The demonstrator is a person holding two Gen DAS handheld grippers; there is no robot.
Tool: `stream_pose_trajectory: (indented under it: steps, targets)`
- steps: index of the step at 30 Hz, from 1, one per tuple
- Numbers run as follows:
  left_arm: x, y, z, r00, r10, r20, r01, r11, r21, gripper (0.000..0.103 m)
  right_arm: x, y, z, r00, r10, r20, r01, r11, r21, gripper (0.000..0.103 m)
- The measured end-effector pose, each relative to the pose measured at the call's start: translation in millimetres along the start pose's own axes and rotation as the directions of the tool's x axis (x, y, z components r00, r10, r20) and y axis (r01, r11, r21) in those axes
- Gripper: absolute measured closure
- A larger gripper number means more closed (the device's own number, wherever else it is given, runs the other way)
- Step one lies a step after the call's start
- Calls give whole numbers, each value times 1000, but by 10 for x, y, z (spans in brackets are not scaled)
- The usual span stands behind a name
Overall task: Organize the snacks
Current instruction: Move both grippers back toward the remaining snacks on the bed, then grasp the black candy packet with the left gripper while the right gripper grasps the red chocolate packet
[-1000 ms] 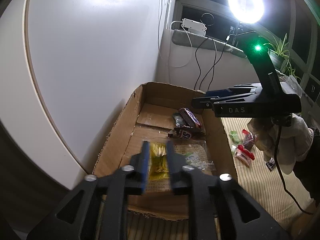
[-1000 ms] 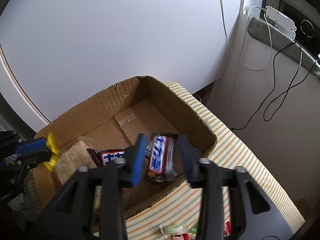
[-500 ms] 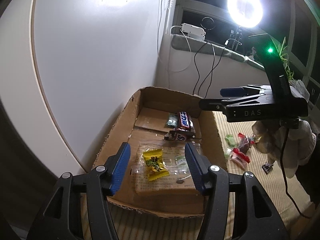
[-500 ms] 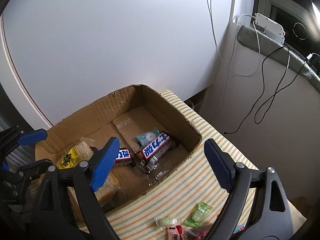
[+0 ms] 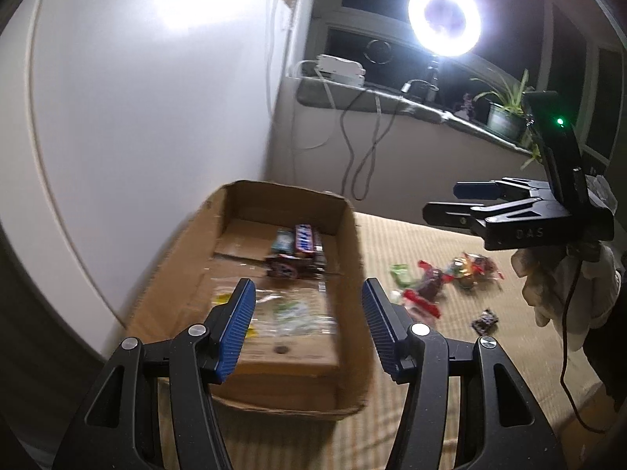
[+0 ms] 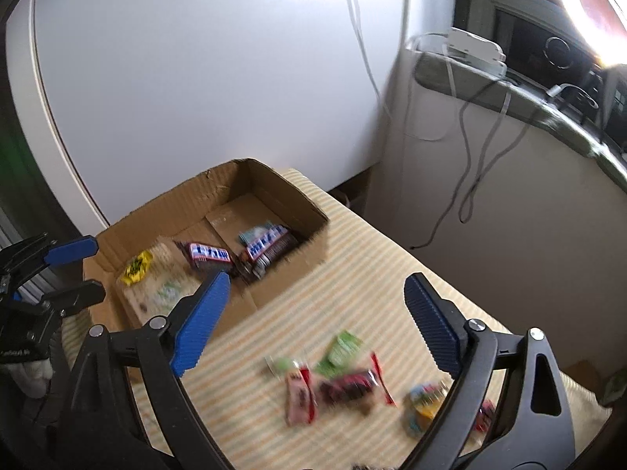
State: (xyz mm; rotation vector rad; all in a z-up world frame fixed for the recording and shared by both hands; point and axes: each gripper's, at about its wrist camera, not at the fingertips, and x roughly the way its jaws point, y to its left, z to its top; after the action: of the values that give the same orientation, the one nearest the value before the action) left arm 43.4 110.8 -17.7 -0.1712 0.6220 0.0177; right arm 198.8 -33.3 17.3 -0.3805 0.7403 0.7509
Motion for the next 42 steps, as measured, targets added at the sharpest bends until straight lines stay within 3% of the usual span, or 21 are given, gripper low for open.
stream_pose_trajectory:
  steps: [13, 18, 23, 26, 28, 33, 36, 42]
  targets:
    - [218, -739, -112, 989, -136, -64, 141, 987, 79, 55, -506, -636, -763, 994, -105, -24, 106, 989, 104, 10]
    - [368, -1020, -162, 967, -226, -119, 237, 968, 84, 63, -542, -994, -963, 991, -124, -47, 131, 975, 182, 10]
    - [522, -1297, -208, 950, -267, -165, 287, 951, 115, 64, -537, -1398, -1065, 992, -115, -54, 125, 958, 259, 10]
    - [626, -1427, -226, 940, -282, -192, 309, 942, 127, 64, -516, -1548, -1123, 994, -94, -55, 106, 952, 286, 18]
    - [688, -1491, -239, 933, -293, -208, 324, 937, 132, 65, -472, -1615, -1152, 995, -80, -66, 95, 957, 275, 26]
    - [873, -1628, -280, 918, -305, -254, 347, 926, 145, 65, -334, -1531, -1213, 996, -48, -79, 60, 987, 151, 28]
    - [968, -1714, -308, 913, -300, -277, 352, 921, 164, 65, -205, -1420, -1239, 991, -60, -118, 67, 996, 61, 40]
    - [1112, -1885, -322, 906, -281, -316, 359, 906, 223, 67, -2, -1305, -1288, 983, -83, -166, 77, 996, -45, 42]
